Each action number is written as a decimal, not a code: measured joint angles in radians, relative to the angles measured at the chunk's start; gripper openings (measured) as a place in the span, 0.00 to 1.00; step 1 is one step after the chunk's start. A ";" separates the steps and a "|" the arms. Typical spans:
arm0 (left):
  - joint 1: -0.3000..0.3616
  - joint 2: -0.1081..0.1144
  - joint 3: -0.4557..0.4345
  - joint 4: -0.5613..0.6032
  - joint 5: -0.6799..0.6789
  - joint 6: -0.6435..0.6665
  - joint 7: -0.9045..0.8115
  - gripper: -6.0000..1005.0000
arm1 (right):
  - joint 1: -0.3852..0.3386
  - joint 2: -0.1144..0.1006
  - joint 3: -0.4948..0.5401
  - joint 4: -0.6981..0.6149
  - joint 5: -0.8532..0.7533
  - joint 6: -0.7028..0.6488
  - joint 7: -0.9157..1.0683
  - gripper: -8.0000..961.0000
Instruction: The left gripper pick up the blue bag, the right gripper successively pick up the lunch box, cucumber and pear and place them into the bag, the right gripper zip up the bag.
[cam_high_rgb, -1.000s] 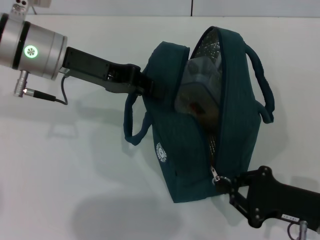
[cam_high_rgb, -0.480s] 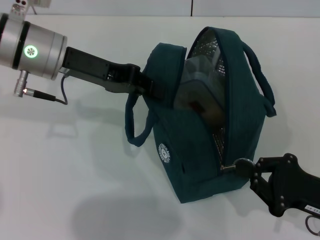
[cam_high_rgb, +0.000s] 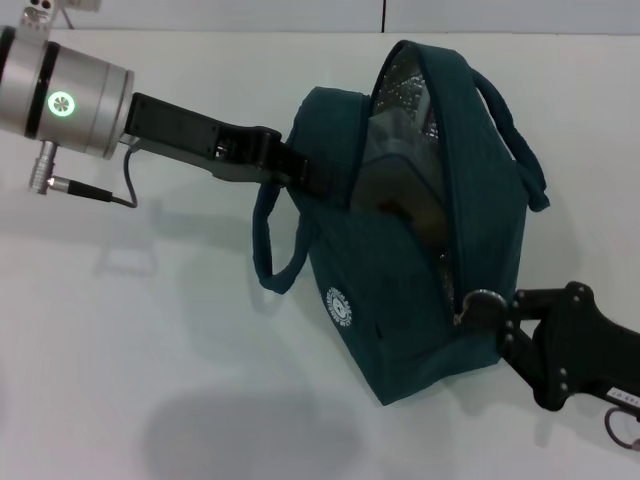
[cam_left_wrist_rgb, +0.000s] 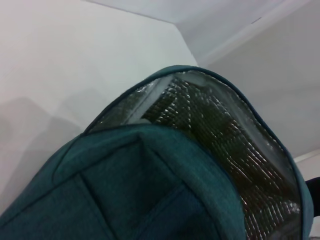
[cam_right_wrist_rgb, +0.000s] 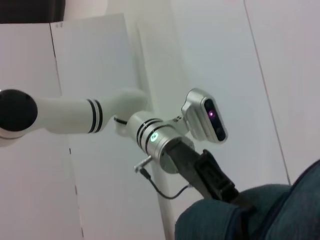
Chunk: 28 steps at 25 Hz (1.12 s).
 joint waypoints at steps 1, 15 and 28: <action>0.002 -0.001 0.000 0.000 -0.003 0.001 0.003 0.08 | 0.000 0.000 0.000 0.000 0.000 0.000 0.000 0.02; 0.025 -0.005 -0.006 0.003 -0.015 -0.021 0.070 0.13 | 0.022 0.001 -0.011 0.000 0.006 -0.001 0.006 0.02; 0.041 0.012 -0.018 0.008 -0.068 -0.032 0.075 0.52 | 0.022 0.003 -0.025 0.004 0.003 -0.013 0.008 0.02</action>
